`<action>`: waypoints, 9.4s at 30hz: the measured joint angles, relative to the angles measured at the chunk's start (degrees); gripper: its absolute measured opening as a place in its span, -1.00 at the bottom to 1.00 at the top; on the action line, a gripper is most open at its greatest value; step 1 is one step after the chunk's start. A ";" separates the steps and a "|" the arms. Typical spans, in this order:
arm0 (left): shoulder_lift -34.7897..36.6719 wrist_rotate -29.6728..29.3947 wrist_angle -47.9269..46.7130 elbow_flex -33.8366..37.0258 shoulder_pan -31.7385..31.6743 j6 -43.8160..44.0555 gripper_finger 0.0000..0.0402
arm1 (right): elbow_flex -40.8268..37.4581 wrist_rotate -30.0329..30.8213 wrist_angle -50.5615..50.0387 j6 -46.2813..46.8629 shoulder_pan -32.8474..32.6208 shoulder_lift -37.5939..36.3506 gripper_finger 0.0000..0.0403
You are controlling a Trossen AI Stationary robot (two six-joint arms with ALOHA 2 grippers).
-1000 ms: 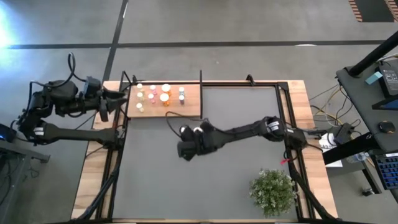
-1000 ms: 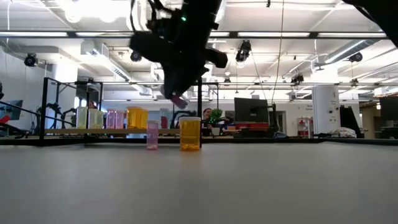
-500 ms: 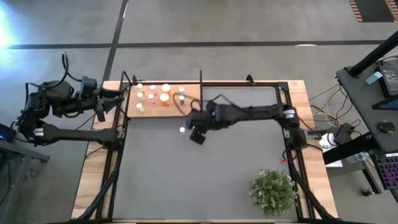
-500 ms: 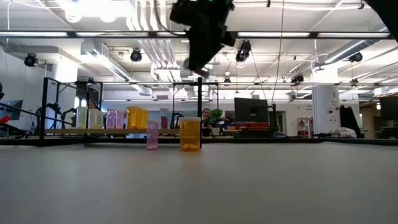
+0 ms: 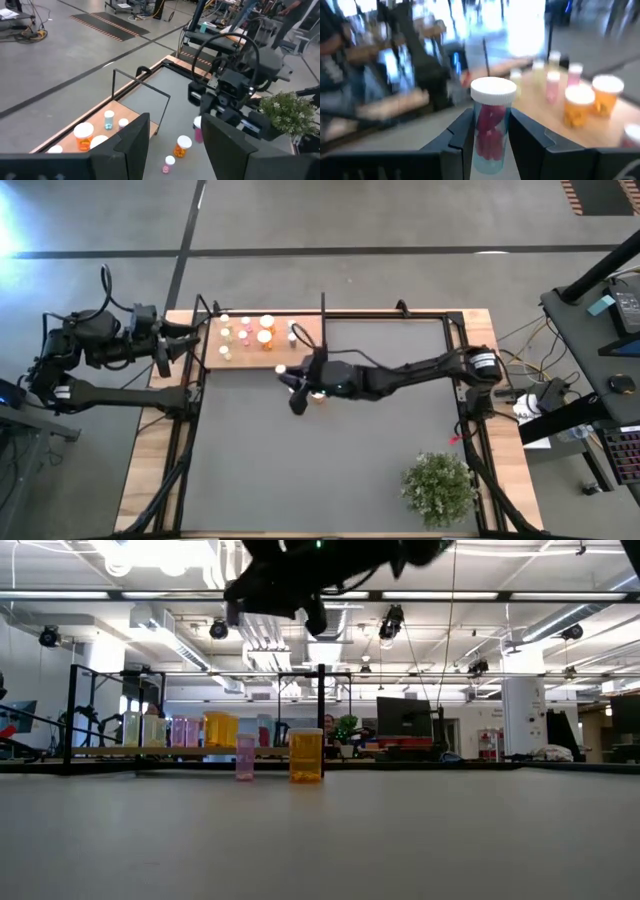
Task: Pick and place medicine bottles onto shelf by color
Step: Put the blue pill bottle on the shelf aligned with the other blue pill bottles
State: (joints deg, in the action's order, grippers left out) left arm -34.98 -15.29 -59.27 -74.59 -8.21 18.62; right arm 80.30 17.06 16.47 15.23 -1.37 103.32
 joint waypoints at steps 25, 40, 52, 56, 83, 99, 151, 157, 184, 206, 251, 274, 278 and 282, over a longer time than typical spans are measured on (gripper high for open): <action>-0.09 -0.15 0.15 0.00 0.00 -1.08 -0.19 | -11.52 2.42 22.00 -2.28 -5.44 8.18 -0.51; -0.75 -0.17 0.15 0.00 0.00 -0.92 -0.19 | -29.06 2.39 42.22 -0.79 -7.32 8.33 -0.51; -2.68 -0.15 0.17 0.00 0.00 -0.97 -0.19 | -31.94 2.44 41.72 -3.05 -7.24 8.90 -0.51; -3.71 -0.17 0.23 0.00 0.00 -0.95 -0.19 | -31.96 2.44 43.76 -3.23 -7.10 11.77 -0.51; -8.45 -0.16 0.24 0.02 -0.02 -1.01 -0.19 | -26.96 2.56 57.92 -2.90 -7.23 24.62 -0.51; -8.85 -0.15 0.24 0.02 0.00 -1.05 -0.19 | -22.25 2.02 53.47 -6.44 -7.13 24.68 -0.51; -9.57 -0.15 0.17 0.02 -0.02 -4.61 -0.19 | -18.81 4.89 -5.35 -5.73 -9.54 -2.65 0.02; -10.12 -0.15 0.21 0.02 -0.01 -5.94 -0.19 | -18.81 12.09 -18.01 -4.71 -9.47 -12.06 0.02; -9.11 0.11 0.39 0.04 -0.04 -4.89 -0.19 | -11.70 -14.85 -26.17 -46.51 -6.42 -5.07 0.02; -6.43 0.11 0.31 0.04 0.00 5.09 -0.19 | 17.59 -28.23 -51.93 -85.24 -1.27 15.52 0.02; -4.57 0.04 0.24 0.00 0.00 4.98 -0.19 | 32.94 -35.92 -65.18 -71.87 -0.53 26.77 -0.52; -4.02 0.04 -0.57 0.02 -0.02 4.45 -0.19 | 19.52 -53.54 -47.36 -44.55 9.40 9.58 -0.53; -3.65 0.04 -0.65 0.02 0.00 4.45 -0.19 | 7.06 -52.97 -33.50 -37.49 10.50 2.50 -0.53; -3.26 0.04 -0.68 0.02 -0.02 4.45 -0.19 | -7.13 -49.95 -14.13 -29.17 10.51 -5.00 -0.53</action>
State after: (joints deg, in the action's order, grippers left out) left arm -38.25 -15.25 -59.94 -74.56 -8.23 23.07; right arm 73.17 -32.89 2.35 -13.95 9.14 98.32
